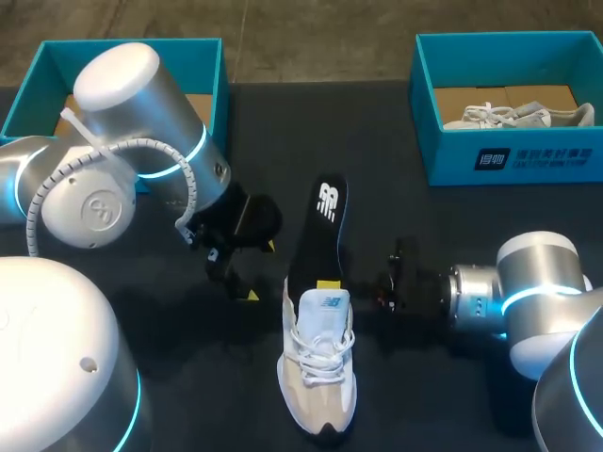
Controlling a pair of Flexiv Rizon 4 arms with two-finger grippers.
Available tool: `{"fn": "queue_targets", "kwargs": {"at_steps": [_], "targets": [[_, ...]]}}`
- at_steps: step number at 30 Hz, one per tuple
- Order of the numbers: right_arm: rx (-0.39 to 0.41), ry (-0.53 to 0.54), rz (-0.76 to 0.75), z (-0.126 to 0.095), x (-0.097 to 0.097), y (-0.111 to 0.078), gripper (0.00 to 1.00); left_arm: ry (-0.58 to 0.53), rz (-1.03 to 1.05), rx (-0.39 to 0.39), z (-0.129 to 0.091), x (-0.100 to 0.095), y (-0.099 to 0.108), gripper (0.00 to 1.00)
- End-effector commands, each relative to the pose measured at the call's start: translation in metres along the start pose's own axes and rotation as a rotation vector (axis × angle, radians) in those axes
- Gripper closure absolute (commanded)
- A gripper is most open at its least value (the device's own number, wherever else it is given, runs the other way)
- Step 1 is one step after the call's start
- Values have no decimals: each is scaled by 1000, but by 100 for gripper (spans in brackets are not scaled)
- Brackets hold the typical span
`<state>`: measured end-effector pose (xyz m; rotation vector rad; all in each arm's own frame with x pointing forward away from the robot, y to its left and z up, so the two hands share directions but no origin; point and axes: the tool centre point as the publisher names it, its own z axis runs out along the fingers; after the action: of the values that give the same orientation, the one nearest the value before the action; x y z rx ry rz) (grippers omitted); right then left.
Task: Take the shoe out of the shoebox, open the shoe tongue, remove and reinsert the insole, then place the shoe into the shoebox
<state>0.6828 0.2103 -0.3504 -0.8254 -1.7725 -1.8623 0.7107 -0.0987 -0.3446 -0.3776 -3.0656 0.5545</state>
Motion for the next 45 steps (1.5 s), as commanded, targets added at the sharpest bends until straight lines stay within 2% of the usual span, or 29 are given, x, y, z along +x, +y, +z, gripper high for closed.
{"fn": "queue_targets", "kwargs": {"at_steps": [1,15,27,45], "targets": [[3,7,-4,2,1,-5,78,-3,-1,0,1,1,0,0],[16,24,-74,7,13,16,73,-3,-1,0,1,1,0,0],[48,19,-87,7,11,27,70,-3,-1,0,1,1,0,0],[161,72,-155,25,19,51,69,-3,-1,0,1,1,0,0]]}}
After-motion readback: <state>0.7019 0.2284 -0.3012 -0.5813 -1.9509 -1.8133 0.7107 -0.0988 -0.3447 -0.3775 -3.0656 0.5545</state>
